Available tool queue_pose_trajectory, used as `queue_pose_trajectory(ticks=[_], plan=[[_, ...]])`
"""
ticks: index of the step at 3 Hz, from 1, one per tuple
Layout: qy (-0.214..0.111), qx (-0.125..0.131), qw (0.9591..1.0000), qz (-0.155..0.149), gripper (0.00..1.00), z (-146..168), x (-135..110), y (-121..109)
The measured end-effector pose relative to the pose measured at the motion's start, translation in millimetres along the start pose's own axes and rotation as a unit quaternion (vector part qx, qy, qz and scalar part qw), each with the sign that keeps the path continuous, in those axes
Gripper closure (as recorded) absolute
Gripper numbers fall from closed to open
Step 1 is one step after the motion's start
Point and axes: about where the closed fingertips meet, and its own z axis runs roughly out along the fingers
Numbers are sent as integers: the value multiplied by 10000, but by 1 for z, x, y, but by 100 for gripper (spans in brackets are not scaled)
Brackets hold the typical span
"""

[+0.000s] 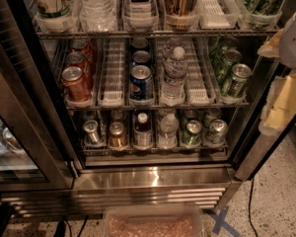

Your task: Pick green can from top shelf of fridge

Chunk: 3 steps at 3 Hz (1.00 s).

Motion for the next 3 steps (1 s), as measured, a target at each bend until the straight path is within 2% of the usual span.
queue_pose_trajectory(ticks=[1,2,3], plan=[[-3,1,10000,1,0,0,0,0],[-361,205,9990,184,0,-5,-2,-7],[-925,632,9930,366,0,-20,-9,-22]])
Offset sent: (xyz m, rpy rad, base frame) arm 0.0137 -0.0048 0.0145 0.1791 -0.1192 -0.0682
